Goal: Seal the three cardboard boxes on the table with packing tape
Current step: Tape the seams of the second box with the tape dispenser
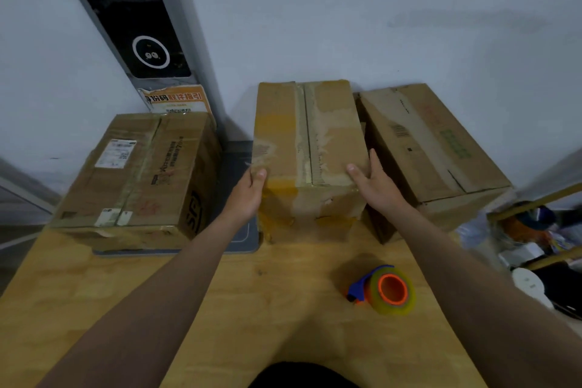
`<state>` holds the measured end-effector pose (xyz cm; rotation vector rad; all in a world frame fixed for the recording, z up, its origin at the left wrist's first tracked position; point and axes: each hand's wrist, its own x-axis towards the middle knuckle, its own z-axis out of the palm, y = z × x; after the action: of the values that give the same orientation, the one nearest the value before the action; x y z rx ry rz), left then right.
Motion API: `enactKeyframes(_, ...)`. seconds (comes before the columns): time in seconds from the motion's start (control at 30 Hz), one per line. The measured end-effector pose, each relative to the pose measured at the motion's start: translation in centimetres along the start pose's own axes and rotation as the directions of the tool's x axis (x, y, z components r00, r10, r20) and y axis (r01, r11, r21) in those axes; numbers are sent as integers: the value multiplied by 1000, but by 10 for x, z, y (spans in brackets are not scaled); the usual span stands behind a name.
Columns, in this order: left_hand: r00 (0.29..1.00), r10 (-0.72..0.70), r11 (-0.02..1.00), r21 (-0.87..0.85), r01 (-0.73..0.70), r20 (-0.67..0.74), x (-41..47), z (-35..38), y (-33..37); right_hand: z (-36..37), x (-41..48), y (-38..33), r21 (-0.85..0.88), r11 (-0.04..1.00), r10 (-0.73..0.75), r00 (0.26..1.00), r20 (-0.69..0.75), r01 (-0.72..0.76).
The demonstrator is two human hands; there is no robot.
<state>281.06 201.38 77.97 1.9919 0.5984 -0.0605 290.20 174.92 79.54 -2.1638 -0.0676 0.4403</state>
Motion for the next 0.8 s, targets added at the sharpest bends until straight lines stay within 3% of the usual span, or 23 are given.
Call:
enactKeyframes(0.13,993,-110,991,76,112,-31,-50,-7,2,0,-51,-1,-51,999,-10,1000,21,11)
enactKeyframes(0.37,993,-122,937,329,116,-1,-134,-17,-2,3,-138,16,-290,950,-79,988,135,116)
enactKeyframes(0.8,971,-219,866,441,237,-94,-283,3,-43,-6,-271,71,-244,932,-195,939,283,267)
